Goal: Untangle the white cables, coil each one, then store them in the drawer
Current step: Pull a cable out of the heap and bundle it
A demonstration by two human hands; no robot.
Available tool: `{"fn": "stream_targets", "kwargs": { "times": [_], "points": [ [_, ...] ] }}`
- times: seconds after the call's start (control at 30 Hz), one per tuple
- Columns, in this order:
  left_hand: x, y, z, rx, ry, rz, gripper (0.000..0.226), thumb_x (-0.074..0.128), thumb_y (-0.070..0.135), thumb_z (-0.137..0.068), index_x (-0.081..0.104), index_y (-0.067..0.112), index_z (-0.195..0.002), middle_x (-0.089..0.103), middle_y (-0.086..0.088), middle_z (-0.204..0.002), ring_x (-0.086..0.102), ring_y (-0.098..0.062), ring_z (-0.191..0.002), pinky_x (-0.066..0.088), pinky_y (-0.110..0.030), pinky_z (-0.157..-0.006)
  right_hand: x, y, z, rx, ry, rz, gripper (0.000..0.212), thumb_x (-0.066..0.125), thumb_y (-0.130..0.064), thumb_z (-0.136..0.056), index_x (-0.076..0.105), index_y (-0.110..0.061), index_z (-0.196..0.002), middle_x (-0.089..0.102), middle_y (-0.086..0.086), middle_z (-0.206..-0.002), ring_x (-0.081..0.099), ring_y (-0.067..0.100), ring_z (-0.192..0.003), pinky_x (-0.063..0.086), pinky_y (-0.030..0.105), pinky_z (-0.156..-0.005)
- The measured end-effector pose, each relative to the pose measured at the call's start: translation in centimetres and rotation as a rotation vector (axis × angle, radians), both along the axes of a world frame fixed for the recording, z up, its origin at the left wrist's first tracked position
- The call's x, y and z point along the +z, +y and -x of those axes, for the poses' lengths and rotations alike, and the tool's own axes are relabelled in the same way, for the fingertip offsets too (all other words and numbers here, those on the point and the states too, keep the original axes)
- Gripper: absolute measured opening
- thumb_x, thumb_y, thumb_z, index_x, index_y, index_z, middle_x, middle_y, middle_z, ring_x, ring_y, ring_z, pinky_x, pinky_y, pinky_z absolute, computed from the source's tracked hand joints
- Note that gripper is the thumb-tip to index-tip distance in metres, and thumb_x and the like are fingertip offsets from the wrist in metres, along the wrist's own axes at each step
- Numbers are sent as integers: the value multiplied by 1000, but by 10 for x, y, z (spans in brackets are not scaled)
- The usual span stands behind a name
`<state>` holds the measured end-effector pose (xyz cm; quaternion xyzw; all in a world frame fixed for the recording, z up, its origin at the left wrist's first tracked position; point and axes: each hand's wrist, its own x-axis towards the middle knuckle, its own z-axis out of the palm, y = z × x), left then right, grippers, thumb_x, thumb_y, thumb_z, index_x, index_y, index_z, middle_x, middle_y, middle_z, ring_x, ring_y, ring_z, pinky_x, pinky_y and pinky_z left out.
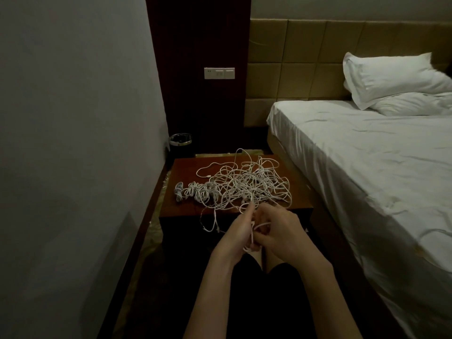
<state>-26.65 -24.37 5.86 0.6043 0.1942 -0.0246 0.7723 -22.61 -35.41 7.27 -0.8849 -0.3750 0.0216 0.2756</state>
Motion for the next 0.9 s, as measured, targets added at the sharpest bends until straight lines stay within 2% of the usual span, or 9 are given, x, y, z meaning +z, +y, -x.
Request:
{"fn": "stream_targets", "kwargs": {
  "times": [0.07,0.13,0.27,0.33,0.47,0.63,0.73,0.8,0.9],
  "points": [
    [0,3,-1,-18,-3,-12,53,31,52,-102,58,17,-72,48,6,-48,36,-5,-34,25,-16,-37,3,-2,-1,29,-1,2,19,63,-42,-74,46,-44,-80,58,-12,-83,53,13,-89,47,38,-83],
    [-2,7,0,-53,1,6,54,28,52,-102,59,15,-78,46,6,-48,36,-5,-36,23,-15,-36,7,-8,-4,38,30,-49,15,67,-31,-82,53,-33,-84,62,-11,-84,57,10,-87,47,35,-83],
    [-7,13,4,-143,12,83,53,25,51,-103,55,8,-95,47,1,-54,34,-4,-37,23,-13,-35,11,-20,-9,64,31,-135,13,72,-22,-83,60,-26,-84,63,-11,-73,59,3,-76,45,27,-71],
    [-7,15,5,-171,20,111,53,25,51,-103,54,10,-86,47,-1,-54,33,-4,-36,24,-13,-35,11,-25,-11,70,53,-161,12,75,-29,-82,64,-23,-83,63,-11,-73,58,0,-80,38,23,-77],
    [-4,17,5,-228,19,175,53,22,50,-103,46,16,-70,32,8,-43,27,-3,-35,23,-13,-34,11,-29,-12,26,38,-139,15,70,-38,-82,64,-26,-81,60,-12,-73,49,-3,-91,11,27,-100],
    [-6,20,6,-235,63,100,57,26,54,-101,50,19,-62,25,9,-45,22,-2,-35,20,-13,-33,13,-24,-7,35,6,-153,14,72,-19,-81,63,-25,-73,59,-11,-74,49,2,-93,11,0,-88],
    [-3,18,6,-271,61,34,59,24,54,-101,49,17,-62,25,10,-44,20,-2,-36,19,-13,-34,11,-25,-8,53,-14,-181,29,67,-9,-81,57,-35,-73,61,-9,-74,51,3,-92,14,3,-93],
    [-1,18,7,-293,18,123,57,24,53,-100,41,19,-58,24,10,-43,19,-2,-35,18,-12,-33,11,-26,-9,52,-33,-205,30,70,-10,-82,57,-36,-76,62,-10,-76,55,4,-89,15,-3,-89],
    [2,23,9,-272,-66,274,55,29,53,-95,38,21,-51,23,11,-42,19,0,-33,14,-11,-32,12,-26,-10,59,-19,-240,12,72,-23,-84,63,-27,-78,65,-12,-79,58,0,-86,3,-10,-87]
  ]
}}
